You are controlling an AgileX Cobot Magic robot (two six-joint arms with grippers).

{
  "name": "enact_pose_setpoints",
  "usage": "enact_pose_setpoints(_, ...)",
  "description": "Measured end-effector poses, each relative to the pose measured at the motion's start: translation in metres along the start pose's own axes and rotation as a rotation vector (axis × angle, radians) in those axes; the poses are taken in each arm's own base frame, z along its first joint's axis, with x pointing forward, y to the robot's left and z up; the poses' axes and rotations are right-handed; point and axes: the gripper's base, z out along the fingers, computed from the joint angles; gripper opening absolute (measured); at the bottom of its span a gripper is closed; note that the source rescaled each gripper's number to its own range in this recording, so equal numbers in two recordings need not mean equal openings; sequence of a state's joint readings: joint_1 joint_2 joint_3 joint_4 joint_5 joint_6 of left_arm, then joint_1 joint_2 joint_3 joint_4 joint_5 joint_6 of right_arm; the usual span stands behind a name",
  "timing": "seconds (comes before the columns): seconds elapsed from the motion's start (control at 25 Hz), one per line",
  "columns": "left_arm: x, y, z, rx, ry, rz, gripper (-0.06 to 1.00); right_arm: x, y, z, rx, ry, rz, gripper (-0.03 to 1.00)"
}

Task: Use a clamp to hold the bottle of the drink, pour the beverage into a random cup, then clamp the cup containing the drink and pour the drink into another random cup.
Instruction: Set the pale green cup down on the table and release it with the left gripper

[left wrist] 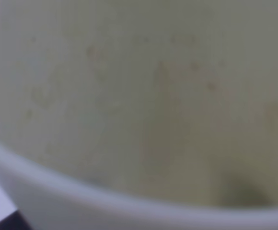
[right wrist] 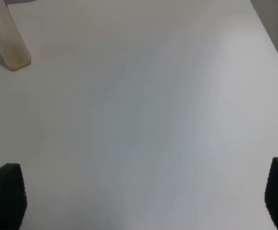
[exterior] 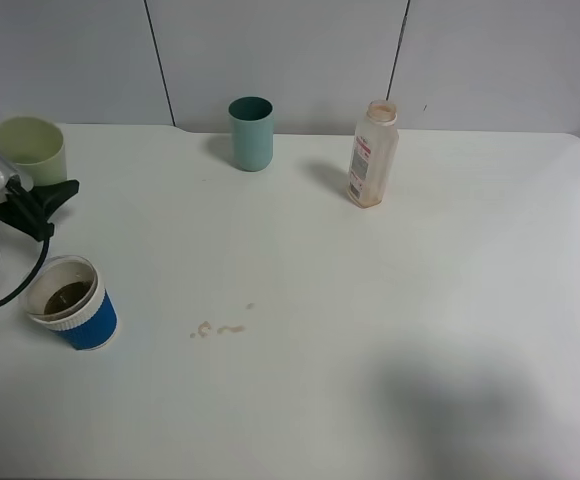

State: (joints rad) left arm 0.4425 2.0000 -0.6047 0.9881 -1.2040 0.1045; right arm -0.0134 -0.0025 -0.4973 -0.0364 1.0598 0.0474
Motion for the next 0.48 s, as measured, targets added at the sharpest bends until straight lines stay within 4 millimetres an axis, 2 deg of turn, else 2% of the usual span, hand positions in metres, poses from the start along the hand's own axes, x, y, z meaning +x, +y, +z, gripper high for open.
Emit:
enact_pose_setpoints(0.32,0.003,-0.001,0.003,0.010,0.002,-0.008,0.01,0.000,0.000,0.000,0.000,0.000,0.000,1.00)
enact_pose_setpoints(0.44,0.007,0.001,0.011,0.020,-0.002,-0.032,0.01,0.000,0.000,0.000,0.000,0.000,0.000,1.00)
enact_pose_setpoints(0.48,0.008,0.004,0.020,0.033,-0.014,-0.054,0.01,0.000,0.000,0.000,0.000,0.000,0.000,1.00)
